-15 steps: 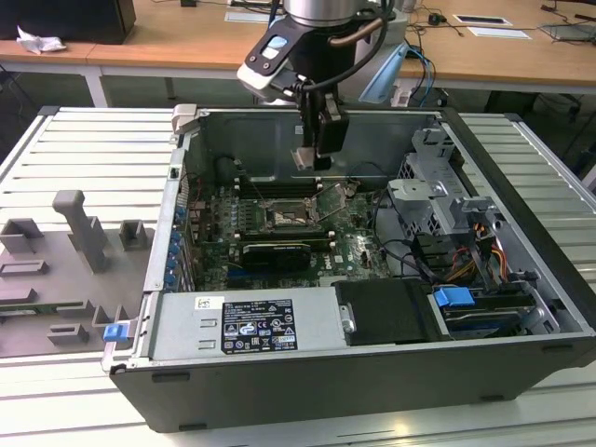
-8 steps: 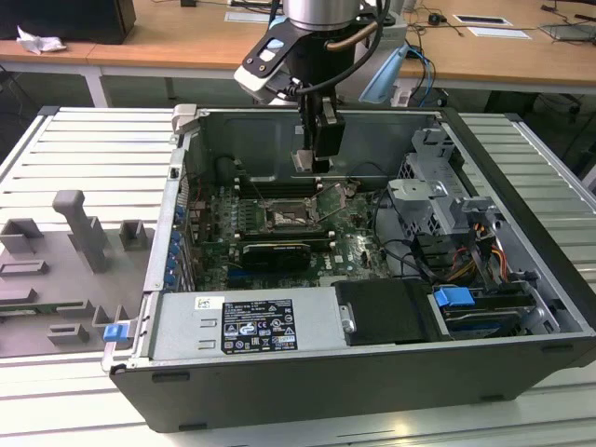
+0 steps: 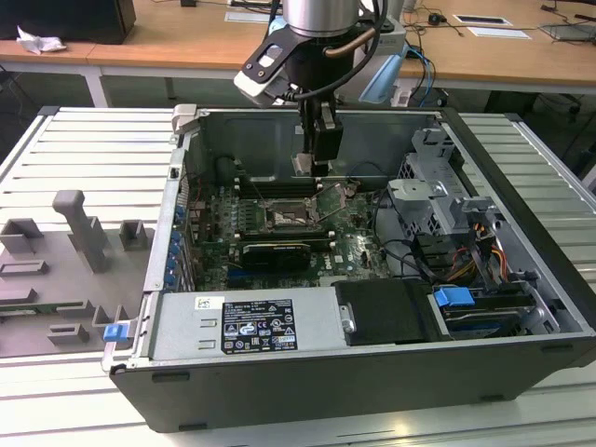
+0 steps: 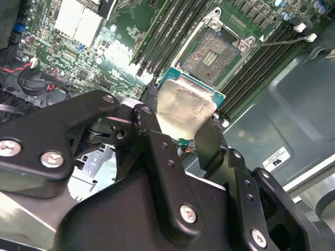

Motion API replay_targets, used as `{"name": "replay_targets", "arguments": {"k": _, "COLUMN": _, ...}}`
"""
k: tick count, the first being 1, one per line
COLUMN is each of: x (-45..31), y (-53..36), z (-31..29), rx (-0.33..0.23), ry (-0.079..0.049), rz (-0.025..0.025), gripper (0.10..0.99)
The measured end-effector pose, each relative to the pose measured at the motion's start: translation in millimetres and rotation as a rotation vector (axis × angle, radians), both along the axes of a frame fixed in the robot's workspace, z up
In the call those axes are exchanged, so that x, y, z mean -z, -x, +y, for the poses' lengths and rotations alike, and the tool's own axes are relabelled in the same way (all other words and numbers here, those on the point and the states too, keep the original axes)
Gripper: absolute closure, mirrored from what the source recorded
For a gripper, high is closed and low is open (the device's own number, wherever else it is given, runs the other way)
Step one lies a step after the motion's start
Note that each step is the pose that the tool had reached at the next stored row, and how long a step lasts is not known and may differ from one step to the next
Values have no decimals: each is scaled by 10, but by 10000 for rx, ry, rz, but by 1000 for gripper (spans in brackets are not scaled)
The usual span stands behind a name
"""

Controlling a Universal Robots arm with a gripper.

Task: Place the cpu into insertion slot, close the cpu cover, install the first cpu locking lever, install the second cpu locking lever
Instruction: 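Place the cpu into insertion slot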

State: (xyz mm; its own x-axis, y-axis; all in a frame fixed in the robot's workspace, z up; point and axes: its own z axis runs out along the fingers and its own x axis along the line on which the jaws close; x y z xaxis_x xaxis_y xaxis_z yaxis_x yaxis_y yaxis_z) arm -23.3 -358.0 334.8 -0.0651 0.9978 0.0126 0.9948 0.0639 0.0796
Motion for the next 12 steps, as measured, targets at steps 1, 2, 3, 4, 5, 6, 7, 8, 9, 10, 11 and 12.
{"name": "replay_targets", "arguments": {"k": 1, "x": 7, "y": 0, "z": 0, "rx": 17, "ry": 0, "rz": 0, "gripper": 557}}
{"name": "replay_targets", "arguments": {"k": 2, "x": 13, "y": 0, "z": 0, "rx": 33, "ry": 0, "rz": 0, "gripper": 557}}
{"name": "replay_targets", "arguments": {"k": 3, "x": 18, "y": 0, "z": 0, "rx": 48, "ry": 1, "rz": 0, "gripper": 557}}
{"name": "replay_targets", "arguments": {"k": 4, "x": 22, "y": 0, "z": 0, "rx": 59, "ry": 0, "rz": 0, "gripper": 557}}
{"name": "replay_targets", "arguments": {"k": 5, "x": 26, "y": 0, "z": 0, "rx": 72, "ry": 0, "rz": 0, "gripper": 557}}
{"name": "replay_targets", "arguments": {"k": 6, "x": 32, "y": 0, "z": 0, "rx": 88, "ry": 0, "rz": 0, "gripper": 557}}
{"name": "replay_targets", "arguments": {"k": 7, "x": 35, "y": 0, "z": 0, "rx": 98, "ry": 0, "rz": 0, "gripper": 557}}
{"name": "replay_targets", "arguments": {"k": 8, "x": 44, "y": 0, "z": 0, "rx": 126, "ry": 0, "rz": 0, "gripper": 557}}
{"name": "replay_targets", "arguments": {"k": 9, "x": 50, "y": 0, "z": 0, "rx": 149, "ry": 0, "rz": 0, "gripper": 557}}
{"name": "replay_targets", "arguments": {"k": 10, "x": 57, "y": 0, "z": 0, "rx": 171, "ry": 0, "rz": 0, "gripper": 557}}
{"name": "replay_targets", "arguments": {"k": 11, "x": 60, "y": 0, "z": 0, "rx": 183, "ry": 1, "rz": 0, "gripper": 557}}
{"name": "replay_targets", "arguments": {"k": 12, "x": 64, "y": 0, "z": 0, "rx": 201, "ry": 1, "rz": 0, "gripper": 557}}
